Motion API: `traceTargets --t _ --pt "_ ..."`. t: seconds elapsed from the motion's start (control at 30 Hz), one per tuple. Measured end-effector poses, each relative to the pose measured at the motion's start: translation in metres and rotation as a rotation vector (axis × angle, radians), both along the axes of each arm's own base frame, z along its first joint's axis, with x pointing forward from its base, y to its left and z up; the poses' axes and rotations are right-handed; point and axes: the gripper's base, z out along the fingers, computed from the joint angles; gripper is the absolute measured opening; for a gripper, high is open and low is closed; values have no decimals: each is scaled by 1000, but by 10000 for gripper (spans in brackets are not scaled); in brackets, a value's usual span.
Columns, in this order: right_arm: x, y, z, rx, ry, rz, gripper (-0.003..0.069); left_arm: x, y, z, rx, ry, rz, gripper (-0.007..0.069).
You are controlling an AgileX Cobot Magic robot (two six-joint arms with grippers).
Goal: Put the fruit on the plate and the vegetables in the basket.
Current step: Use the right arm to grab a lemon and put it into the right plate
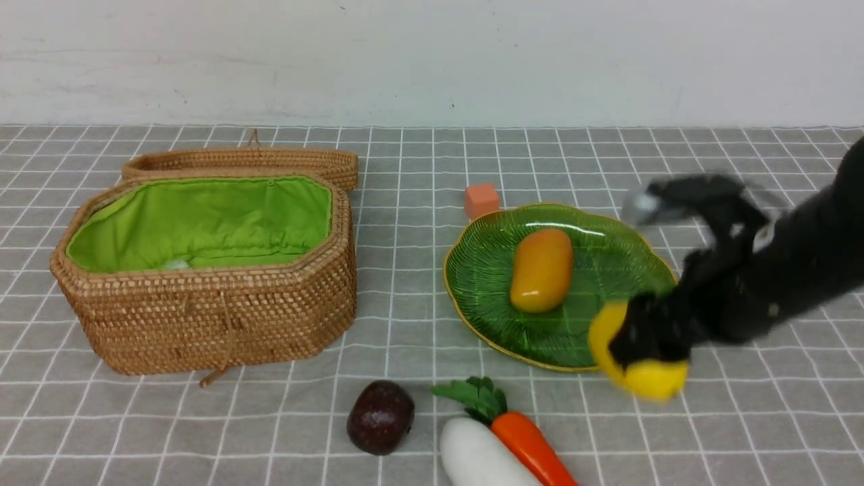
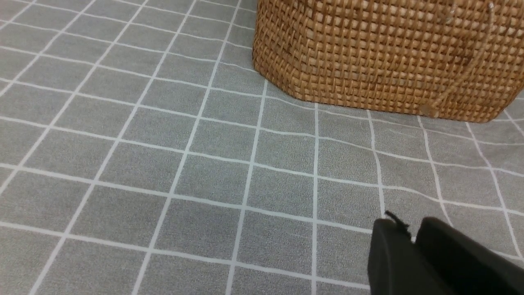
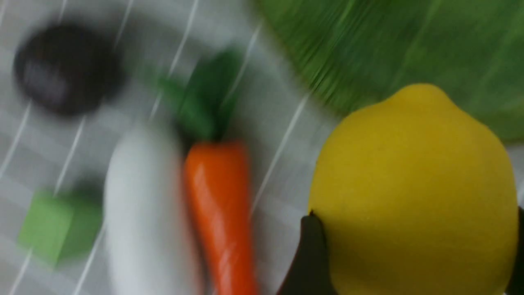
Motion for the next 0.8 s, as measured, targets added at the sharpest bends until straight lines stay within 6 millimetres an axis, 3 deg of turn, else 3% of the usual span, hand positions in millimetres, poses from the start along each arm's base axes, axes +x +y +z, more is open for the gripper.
traceTargets --t 0.13,0.2,0.37,0.5,0.7,0.8 --pt "25 -14 -5 44 -92 -135 542 0 0 0 0 0 0 88" --pt "44 -18 -21 67 -125 -214 542 0 0 0 0 0 0 90" --pt "61 -17 -53 76 -95 -272 542 0 0 0 0 0 0 92" --pt "65 -17 -67 67 -55 -278 550 0 0 0 0 0 0 94" --pt "61 -16 -63 72 -34 -267 673 0 0 0 0 0 0 101" --pt "55 -16 -53 78 -32 -251 674 0 0 0 0 0 0 103"
